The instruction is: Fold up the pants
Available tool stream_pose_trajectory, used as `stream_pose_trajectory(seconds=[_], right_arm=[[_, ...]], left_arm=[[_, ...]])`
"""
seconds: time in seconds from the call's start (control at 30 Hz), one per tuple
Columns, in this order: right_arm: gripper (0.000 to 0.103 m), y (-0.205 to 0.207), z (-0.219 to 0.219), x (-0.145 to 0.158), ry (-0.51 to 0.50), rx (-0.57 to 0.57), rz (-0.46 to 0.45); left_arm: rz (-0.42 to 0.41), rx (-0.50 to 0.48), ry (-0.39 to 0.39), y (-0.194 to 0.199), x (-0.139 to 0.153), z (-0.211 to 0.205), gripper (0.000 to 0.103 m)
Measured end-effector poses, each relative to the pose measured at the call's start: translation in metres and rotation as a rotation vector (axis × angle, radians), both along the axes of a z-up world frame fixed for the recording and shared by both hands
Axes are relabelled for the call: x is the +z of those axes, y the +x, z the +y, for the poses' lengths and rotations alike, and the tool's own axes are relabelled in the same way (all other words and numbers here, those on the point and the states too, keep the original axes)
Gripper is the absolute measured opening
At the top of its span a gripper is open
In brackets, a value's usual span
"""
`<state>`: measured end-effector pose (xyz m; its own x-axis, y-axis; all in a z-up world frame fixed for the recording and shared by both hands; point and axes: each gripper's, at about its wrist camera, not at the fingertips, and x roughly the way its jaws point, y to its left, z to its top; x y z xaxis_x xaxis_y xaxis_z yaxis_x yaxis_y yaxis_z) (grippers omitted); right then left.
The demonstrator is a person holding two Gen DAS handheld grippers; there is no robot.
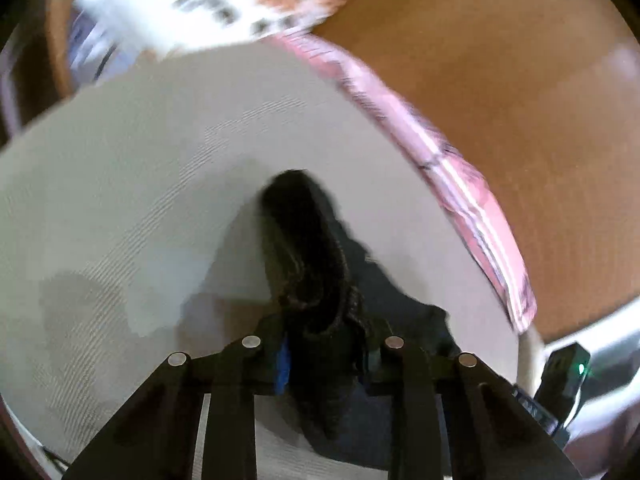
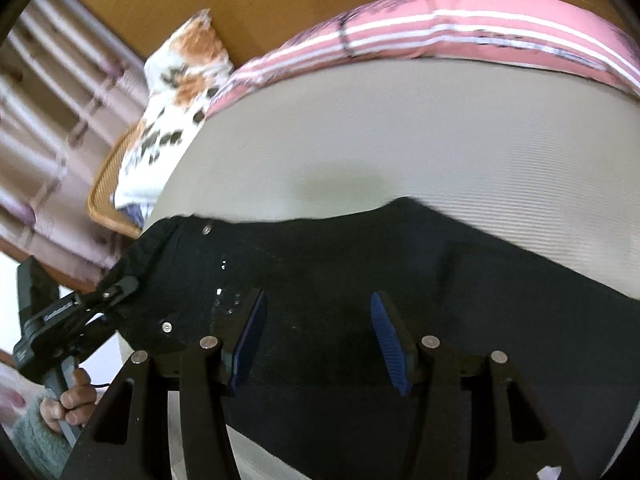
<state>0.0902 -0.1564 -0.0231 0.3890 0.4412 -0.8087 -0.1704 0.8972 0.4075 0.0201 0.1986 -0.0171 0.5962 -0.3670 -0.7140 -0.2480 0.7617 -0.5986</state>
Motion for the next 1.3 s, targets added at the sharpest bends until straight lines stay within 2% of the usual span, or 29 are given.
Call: stream_pose_trajectory(seconds=[0.07, 0.2, 0.37, 0.53, 0.63, 0.8, 0.9, 1.0, 1.07, 1.17, 1.23, 1.3], right_arm=[[0.051, -0.005, -0.02, 0.008, 0.022, -0.035, -0.009], [0.052, -0.018, -0.067, 0.03, 0.028, -0.109, -0.057], [0.054, -0.039, -0.13, 0.051, 0.027, -0.204, -0.109], [0.055, -0.062, -0.188, 0.046, 0.043, -0.31, -0.102], [0.056, -0.074, -0.216, 0.036, 0.048, -0.367, -0.081], [0.056, -0.091, -0.257, 0.014, 0.096, -0.433, -0.031], [0.056, -0.099, -0.271, -0.004, 0.165, -0.448, 0.016], [0.056, -0.102, -0.273, -0.018, 0.213, -0.44, 0.045], [0.056, -0.098, -0.271, -0.026, 0.26, -0.412, 0.062], [0.056, -0.089, -0.263, -0.037, 0.352, -0.351, 0.092], [0.056, -0.081, -0.256, -0.041, 0.386, -0.318, 0.101], [0.056, -0.072, -0.252, -0.048, 0.396, -0.302, 0.115]], left_arm=[[-0.049, -0.053, 0.046, 0.006, 0.024, -0.024, 0.025], [-0.127, -0.193, 0.068, 0.021, 0.059, -0.086, 0.025], [-0.166, -0.351, 0.104, 0.032, 0.076, -0.169, 0.025], [-0.153, -0.517, 0.075, 0.032, 0.07, -0.257, 0.025], [-0.137, -0.627, 0.101, 0.026, 0.059, -0.308, 0.025], [-0.037, -0.77, 0.163, 0.016, 0.005, -0.375, 0.025], [-0.057, -0.84, 0.3, 0.001, -0.019, -0.401, 0.025], [-0.091, -0.875, 0.35, -0.008, -0.017, -0.411, 0.03], [-0.087, -0.9, 0.353, -0.006, -0.014, -0.412, 0.041], [-0.088, -0.944, 0.309, -0.008, -0.002, -0.405, 0.053], [-0.107, -0.95, 0.273, -0.011, 0.006, -0.39, 0.055], [-0.145, -0.918, 0.274, -0.014, 0.016, -0.367, 0.059]])
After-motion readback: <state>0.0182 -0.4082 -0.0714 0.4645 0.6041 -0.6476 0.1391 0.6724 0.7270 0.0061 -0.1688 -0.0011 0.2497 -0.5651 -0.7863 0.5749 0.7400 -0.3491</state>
